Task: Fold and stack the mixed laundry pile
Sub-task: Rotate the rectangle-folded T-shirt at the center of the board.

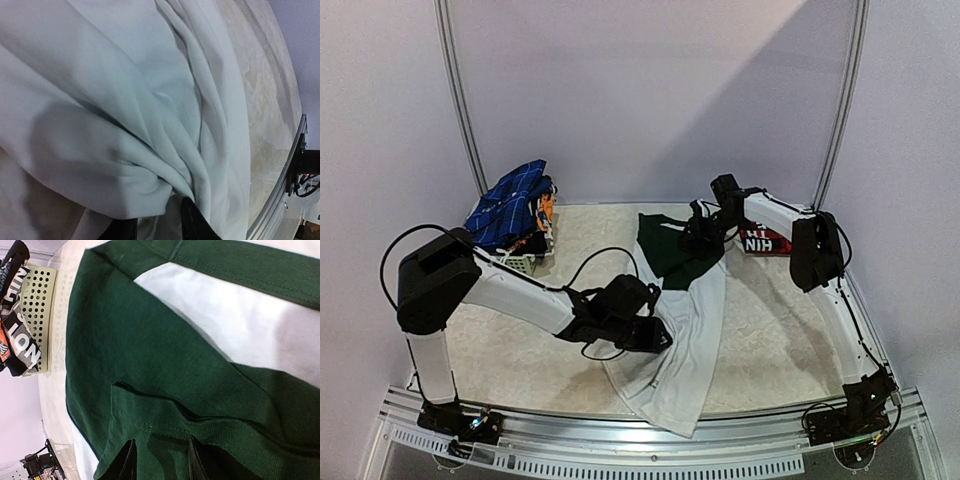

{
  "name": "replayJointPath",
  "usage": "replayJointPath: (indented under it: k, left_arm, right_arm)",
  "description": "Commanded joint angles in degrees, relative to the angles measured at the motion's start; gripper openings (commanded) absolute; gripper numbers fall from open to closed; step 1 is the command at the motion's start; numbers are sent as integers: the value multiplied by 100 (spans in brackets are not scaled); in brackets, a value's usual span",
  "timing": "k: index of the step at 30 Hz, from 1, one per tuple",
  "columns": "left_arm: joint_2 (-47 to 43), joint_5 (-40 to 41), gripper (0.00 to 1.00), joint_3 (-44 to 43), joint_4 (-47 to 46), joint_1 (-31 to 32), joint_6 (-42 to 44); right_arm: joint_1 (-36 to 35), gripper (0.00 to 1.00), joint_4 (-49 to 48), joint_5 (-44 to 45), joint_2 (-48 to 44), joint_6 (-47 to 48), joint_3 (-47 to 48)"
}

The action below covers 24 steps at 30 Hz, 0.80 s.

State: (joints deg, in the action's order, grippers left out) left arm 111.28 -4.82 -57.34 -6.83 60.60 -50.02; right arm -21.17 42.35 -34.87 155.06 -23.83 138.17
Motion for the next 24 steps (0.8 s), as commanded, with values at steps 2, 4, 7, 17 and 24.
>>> replayJointPath:
  k: [2,4,7,17,24]
  left_arm:
    - [342,-452,31,50,868,465,-311]
    - [236,-427,31,71,923,549,-366]
    - [31,-359,31,214,1058,637,-505]
    - [-859,-259,31,1211,1445,796,-882]
    - [-1081,-97,31,1114,1674,1131,-906]
  right_arm:
    - [27,36,-18,205,484,-105,-16]
    - [21,35,-81,162,555,-170,114]
    - [3,35,-180,70,665,-216,252]
    - [-84,36,-714,84,750,-453,281]
    - [-72,36,-972,561,691,-722,120]
